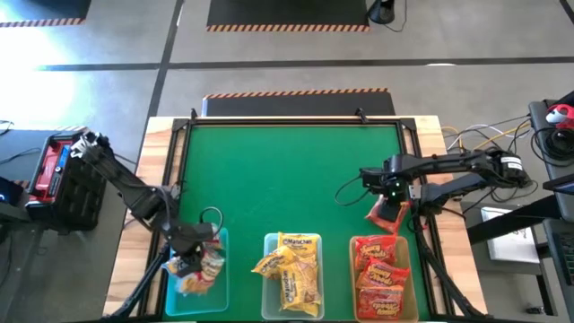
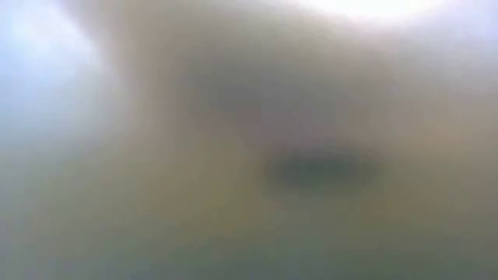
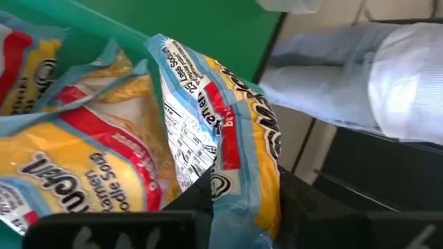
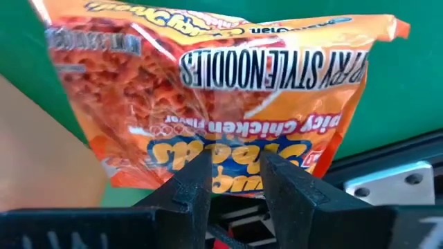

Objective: Sort Maruchan noodles
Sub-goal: Put the blue noodle pack into the blue bin, then put the orange noodle pack into the orange bin

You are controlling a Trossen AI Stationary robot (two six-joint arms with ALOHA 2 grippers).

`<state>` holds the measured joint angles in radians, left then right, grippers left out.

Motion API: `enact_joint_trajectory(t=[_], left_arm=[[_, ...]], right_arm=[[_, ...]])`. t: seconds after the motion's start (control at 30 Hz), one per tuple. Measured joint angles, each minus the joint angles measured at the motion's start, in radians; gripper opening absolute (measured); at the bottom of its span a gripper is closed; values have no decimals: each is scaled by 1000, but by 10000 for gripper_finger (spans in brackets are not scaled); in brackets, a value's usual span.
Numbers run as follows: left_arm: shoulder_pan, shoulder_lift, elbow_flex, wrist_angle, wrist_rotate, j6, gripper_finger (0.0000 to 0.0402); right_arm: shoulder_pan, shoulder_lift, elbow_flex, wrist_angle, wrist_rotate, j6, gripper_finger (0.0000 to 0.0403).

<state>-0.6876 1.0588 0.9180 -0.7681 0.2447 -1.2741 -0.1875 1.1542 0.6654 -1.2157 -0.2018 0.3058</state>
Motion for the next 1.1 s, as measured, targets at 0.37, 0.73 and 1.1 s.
enact_joint_trajectory(t=[0.37,0.73,1.1], left_arm=[[-4,59,0,-82,130,-32,109],[8,33,0,-67,-142,10,143],[156,52,0,160,-792,119,143]], right_arm=[[0,-1,-18,32,-6,1,111],[0,6,-3,179,-16,45,111],[0,19,5,738,14,222,103]])
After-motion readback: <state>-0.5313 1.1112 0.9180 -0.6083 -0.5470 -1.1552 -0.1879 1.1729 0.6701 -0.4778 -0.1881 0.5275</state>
